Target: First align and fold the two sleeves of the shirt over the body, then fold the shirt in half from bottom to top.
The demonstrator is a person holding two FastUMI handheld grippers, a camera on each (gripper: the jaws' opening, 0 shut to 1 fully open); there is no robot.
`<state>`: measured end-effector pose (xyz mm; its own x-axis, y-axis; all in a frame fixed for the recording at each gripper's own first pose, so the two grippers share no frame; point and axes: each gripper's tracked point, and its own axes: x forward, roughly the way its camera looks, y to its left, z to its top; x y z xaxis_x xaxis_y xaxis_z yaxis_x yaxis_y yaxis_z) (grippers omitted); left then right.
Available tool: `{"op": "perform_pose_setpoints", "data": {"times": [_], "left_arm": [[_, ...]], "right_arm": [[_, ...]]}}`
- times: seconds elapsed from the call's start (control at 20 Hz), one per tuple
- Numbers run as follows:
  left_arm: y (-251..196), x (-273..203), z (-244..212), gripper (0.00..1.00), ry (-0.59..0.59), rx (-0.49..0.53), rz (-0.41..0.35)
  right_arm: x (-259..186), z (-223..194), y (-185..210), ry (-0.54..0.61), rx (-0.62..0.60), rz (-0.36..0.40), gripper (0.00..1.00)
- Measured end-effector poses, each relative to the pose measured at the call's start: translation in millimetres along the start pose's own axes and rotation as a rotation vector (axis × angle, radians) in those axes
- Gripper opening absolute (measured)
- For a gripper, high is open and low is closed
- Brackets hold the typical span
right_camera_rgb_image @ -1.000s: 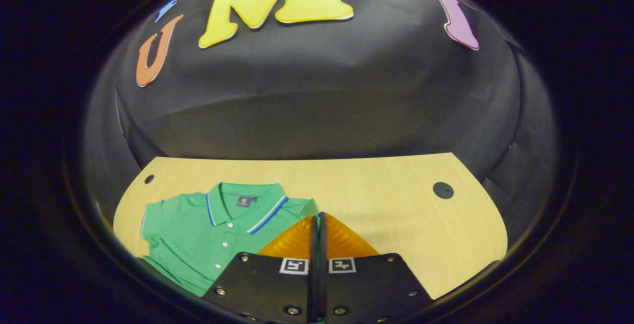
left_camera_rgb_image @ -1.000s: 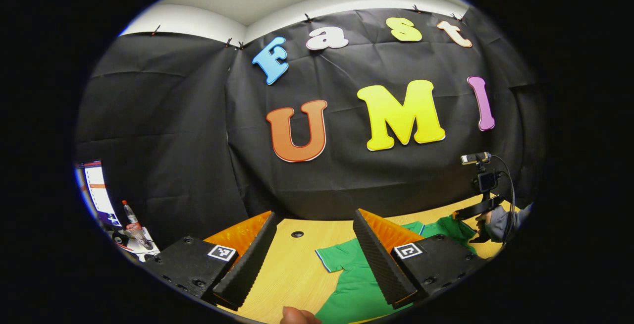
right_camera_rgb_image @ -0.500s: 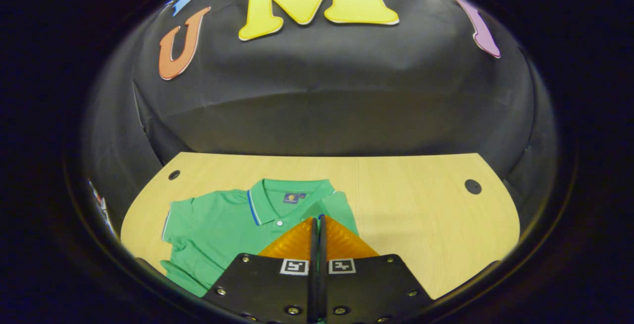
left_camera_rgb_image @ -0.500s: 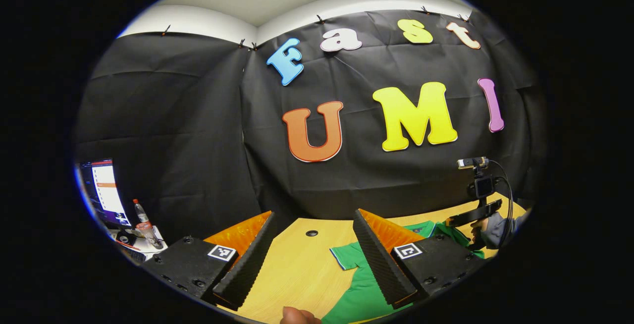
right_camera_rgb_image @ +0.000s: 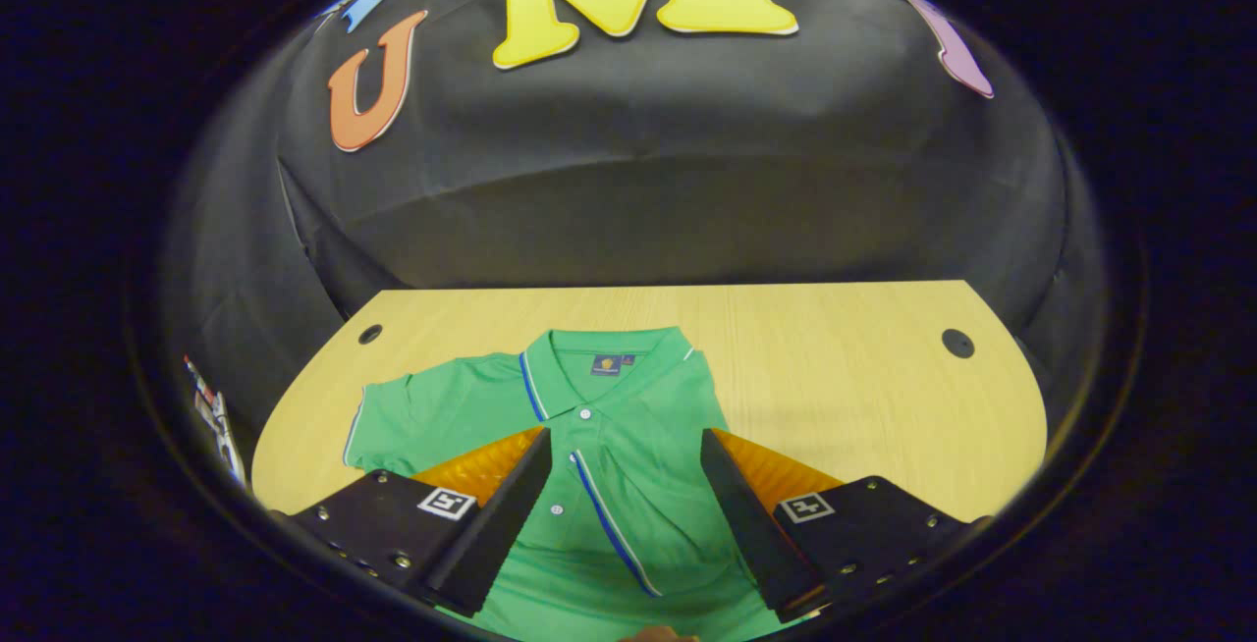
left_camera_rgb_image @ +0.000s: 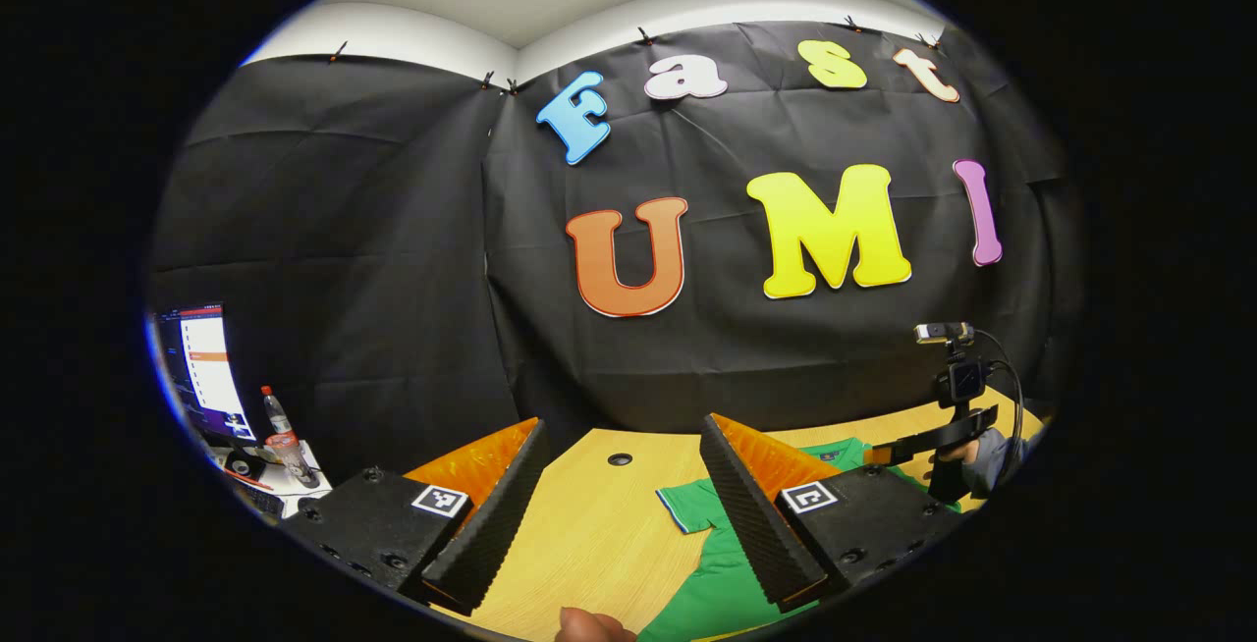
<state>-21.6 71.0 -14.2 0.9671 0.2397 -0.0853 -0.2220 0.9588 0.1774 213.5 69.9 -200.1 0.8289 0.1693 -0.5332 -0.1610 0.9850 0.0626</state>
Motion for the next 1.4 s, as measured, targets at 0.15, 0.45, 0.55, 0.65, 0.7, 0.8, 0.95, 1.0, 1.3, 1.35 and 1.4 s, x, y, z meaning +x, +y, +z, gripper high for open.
{"op": "perform_pose_setpoints", "data": {"times": [0.15, 0.45, 0.55, 0.65, 0.7, 0.8, 0.95, 1.0, 1.3, 1.35, 1.4], "left_arm": [[-5.8, 16.2, -9.3, 0.99, 0.013, -0.016, -0.022], [-29.4, 66.2, -23.4, 0.99, 0.015, -0.017, -0.092], [-41.8, 85.4, -30.2, 0.99, 0.021, -0.023, -0.122], [-54.0, 103.7, -40.5, 0.99, 0.034, -0.024, -0.147], [-58.8, 113.2, -45.4, 0.99, 0.038, -0.022, -0.161], [-70.3, 130.6, -55.4, 0.99, 0.043, -0.033, -0.196], [-83.0, 159.3, -74.9, 0.99, 0.057, -0.024, -0.215], [-84.1, 168.5, -83.1, 0.99, 0.066, -0.018, -0.217], [-91.4, 221.8, -137.5, 1.0, 0.141, -0.007, -0.223], [-89.3, 229.5, -149.1, 1.0, 0.163, -0.017, -0.221], [-88.7, 236.8, -161.4, 0.99, 0.192, -0.029, -0.217]], "right_arm": [[-22.3, 21.6, -17.7, -0.089, 0.007, -0.028, 0.96], [-78.4, 57.1, -44.5, -0.224, -0.013, -0.074, 0.96], [-98.0, 65.8, -48.6, -0.264, -0.01, -0.082, 0.96], [-121.0, 71.3, -52.1, -0.301, -0.018, -0.094, 0.96], [-133.3, 74.4, -54.2, -0.321, -0.025, -0.1, 0.96], [-151.8, 77.0, -55.2, -0.348, -0.038, -0.111, 0.95], [-177.1, 68.1, -51.3, -0.357, -0.021, -0.108, 0.96], [-184.8, 63.7, -50.8, -0.357, -0.017, -0.112, 0.96], [-216.3, 50.4, -52.7, -0.345, -0.078, -0.143, 0.96], [-220.4, 51.5, -54.2, -0.344, -0.084, -0.152, 0.96], [-224.4, 52.8, -55.5, -0.344, -0.088, -0.159, 0.96]]}}
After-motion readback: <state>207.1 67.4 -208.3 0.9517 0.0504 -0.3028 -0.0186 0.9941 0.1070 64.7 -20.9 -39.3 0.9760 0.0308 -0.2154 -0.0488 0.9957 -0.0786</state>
